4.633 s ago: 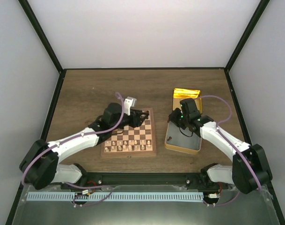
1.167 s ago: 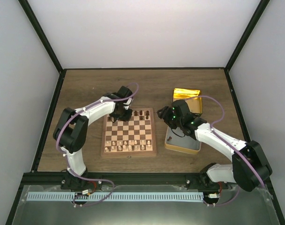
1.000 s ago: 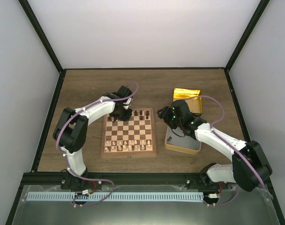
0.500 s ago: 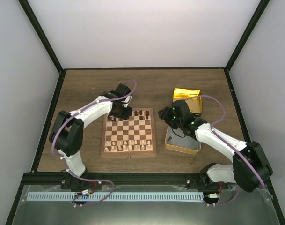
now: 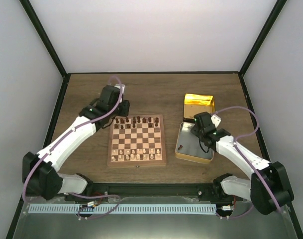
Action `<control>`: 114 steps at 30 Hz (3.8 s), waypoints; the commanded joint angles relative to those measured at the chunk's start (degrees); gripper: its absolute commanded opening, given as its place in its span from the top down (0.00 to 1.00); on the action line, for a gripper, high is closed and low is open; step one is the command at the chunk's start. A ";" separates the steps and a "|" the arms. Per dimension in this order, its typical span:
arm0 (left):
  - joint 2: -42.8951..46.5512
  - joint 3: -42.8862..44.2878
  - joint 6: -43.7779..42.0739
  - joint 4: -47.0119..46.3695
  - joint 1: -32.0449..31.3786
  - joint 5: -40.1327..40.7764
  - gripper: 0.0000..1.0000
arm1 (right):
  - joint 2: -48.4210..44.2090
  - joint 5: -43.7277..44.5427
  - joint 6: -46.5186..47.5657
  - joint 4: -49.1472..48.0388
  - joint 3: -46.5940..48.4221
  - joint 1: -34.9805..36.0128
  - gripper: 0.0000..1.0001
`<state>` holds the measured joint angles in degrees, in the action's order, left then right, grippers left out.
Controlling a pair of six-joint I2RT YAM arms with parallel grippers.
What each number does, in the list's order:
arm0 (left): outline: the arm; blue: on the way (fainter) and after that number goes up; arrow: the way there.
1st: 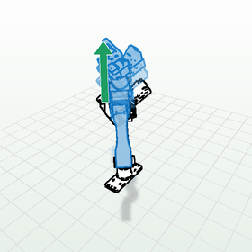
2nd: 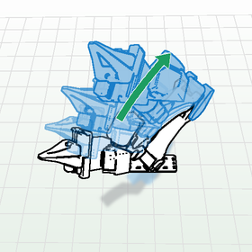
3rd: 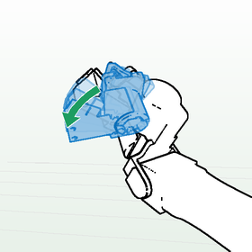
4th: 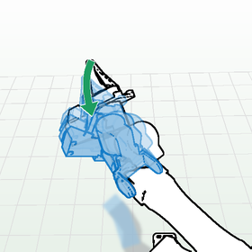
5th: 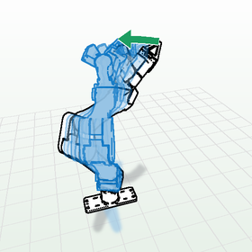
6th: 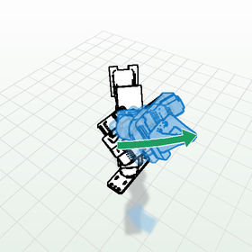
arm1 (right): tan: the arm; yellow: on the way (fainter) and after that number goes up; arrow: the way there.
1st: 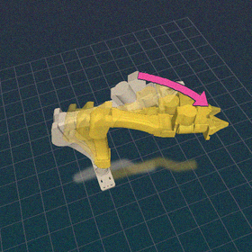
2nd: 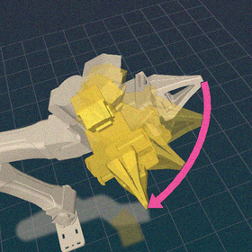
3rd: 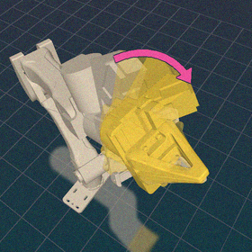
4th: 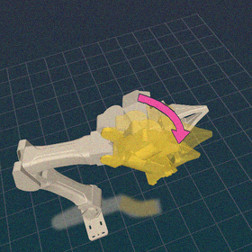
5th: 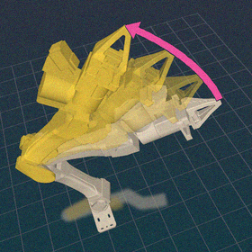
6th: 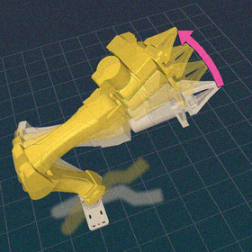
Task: Set up the chess pieces on the board
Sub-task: Pick up the chess piece from the storage box.
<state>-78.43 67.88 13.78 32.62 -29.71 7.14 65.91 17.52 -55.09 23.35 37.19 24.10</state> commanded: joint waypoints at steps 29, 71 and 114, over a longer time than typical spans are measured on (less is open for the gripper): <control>4.39 -8.42 1.86 -12.19 0.27 -1.11 0.52 | 16.24 1.24 0.10 0.36 0.62 -7.81 0.69; 4.53 -9.44 1.86 -12.49 0.28 -2.22 0.52 | 14.14 -4.43 13.17 4.38 3.82 -8.40 0.46; 4.50 -9.71 1.95 -13.00 0.27 -2.94 0.52 | 14.91 -9.51 10.88 7.79 2.06 -8.28 0.73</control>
<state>-74.08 58.85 15.86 21.04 -29.61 4.23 78.56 8.58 -47.46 32.12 37.47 16.25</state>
